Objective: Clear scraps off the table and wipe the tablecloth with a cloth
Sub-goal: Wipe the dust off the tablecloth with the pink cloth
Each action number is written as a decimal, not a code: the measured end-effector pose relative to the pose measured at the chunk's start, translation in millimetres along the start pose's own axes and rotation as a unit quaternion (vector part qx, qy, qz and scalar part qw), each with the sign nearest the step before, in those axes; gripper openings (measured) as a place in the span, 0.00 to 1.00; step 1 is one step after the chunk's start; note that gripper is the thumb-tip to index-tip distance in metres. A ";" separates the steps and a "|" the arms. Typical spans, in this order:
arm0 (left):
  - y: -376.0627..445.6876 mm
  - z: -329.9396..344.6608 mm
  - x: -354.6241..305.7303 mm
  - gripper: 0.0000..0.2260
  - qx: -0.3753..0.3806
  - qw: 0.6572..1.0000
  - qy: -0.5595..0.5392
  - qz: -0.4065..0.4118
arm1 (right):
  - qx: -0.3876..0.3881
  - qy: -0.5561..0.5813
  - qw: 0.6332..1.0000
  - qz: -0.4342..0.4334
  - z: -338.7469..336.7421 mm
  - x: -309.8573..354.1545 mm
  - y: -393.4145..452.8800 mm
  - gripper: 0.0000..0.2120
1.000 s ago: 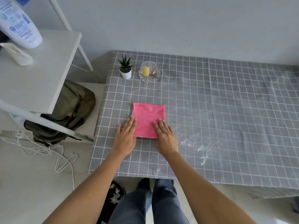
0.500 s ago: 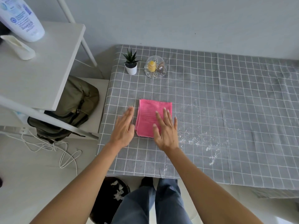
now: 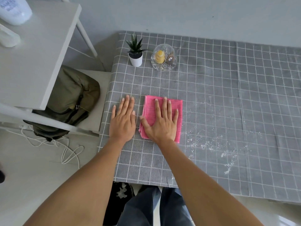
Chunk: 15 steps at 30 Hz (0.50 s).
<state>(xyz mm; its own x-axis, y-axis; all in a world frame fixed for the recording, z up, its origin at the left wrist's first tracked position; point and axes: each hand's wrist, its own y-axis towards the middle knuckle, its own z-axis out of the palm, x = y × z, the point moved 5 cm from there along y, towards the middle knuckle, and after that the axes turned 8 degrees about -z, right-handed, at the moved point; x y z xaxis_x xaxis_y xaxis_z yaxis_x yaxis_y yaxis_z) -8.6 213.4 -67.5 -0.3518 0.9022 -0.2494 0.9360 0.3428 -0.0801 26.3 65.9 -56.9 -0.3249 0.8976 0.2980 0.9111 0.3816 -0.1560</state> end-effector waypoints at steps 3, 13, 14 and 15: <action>-1.4 -1.0 -0.6 0.25 -0.006 1.000 0.007 0.000 | 0.005 -0.008 1.000 0.008 0.8 -0.2 0.5 0.44; -1.6 -4.5 -1.2 0.24 -0.007 1.000 0.012 -0.002 | -0.021 -0.009 0.999 -0.032 -3.1 -5.0 -2.7 0.31; -1.5 -4.3 -0.6 0.24 -0.007 1.000 0.013 -0.003 | -0.018 -0.013 0.999 -0.044 -3.7 -8.1 -3.7 0.30; -1.2 -3.9 -0.4 0.24 -0.007 1.000 0.015 -0.004 | -0.016 -0.019 0.998 -0.056 -4.5 -12.4 -4.5 0.30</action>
<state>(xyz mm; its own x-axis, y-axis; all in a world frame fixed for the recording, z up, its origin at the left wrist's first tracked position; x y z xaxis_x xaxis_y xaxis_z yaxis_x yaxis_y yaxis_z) -9.6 213.7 -63.6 -0.3597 0.9066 -0.2205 0.9329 0.3535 -0.0688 27.3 52.1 -55.7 -0.4337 0.8578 0.2757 0.8762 0.4729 -0.0931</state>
